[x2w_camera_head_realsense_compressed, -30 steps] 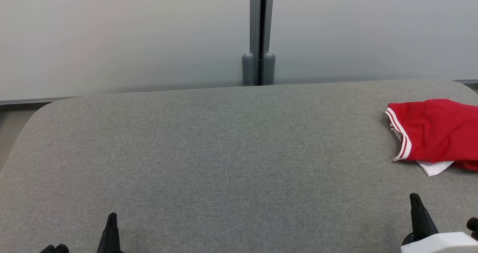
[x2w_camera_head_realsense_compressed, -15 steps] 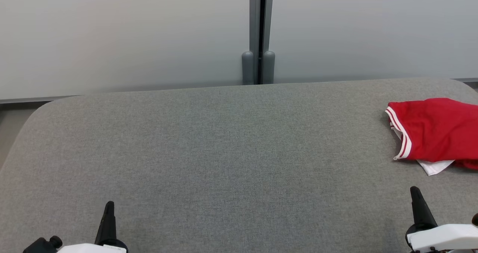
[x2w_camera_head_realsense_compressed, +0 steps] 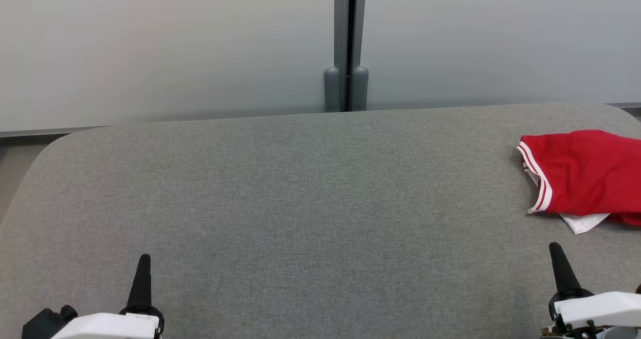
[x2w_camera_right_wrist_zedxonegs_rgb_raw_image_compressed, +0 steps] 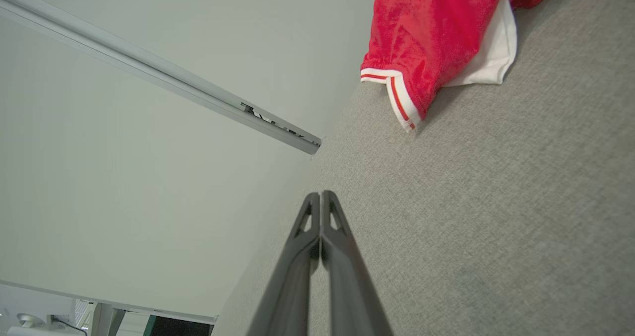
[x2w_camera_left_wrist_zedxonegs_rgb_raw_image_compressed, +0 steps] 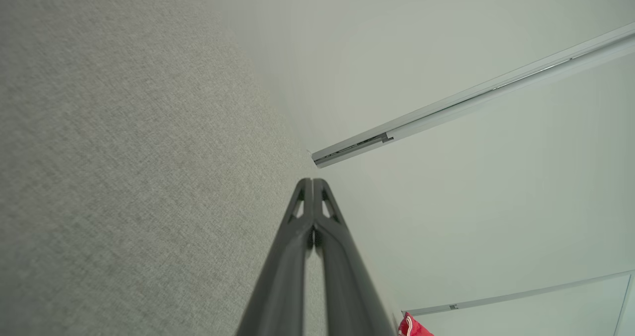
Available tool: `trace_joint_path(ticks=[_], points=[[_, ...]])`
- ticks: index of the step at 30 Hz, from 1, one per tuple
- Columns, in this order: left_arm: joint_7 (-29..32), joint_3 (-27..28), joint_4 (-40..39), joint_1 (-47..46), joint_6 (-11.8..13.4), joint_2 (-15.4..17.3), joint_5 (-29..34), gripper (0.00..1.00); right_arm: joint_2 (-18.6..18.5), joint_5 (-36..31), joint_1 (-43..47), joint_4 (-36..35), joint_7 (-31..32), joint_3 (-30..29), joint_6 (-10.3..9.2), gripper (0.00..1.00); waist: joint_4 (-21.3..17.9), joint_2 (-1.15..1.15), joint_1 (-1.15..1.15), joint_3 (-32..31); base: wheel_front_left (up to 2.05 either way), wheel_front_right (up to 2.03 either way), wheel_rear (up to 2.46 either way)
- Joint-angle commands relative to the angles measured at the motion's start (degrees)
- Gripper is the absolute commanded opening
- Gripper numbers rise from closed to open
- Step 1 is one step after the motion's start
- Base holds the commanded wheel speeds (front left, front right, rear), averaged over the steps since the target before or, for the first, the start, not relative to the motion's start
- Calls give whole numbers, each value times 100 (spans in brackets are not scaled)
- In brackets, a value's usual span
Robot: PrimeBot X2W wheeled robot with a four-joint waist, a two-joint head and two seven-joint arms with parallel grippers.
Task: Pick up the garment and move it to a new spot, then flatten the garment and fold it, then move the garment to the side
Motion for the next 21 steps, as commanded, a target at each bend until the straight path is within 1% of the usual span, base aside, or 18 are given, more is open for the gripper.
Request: trace_joint_path(ticks=[1, 21], points=[[43, 46, -63, -209, -60, 42, -171, 0, -24, 211, -141, -34, 53, -47, 1, 0, -1, 0, 0, 4, 0, 0, 0], [316, 142, -67, -463, -146, 56, -1124, 0, 11, 1316, -317, -11, 325, -140, 1, 0, -10, 0, 0, 43, 0, 0, 0]])
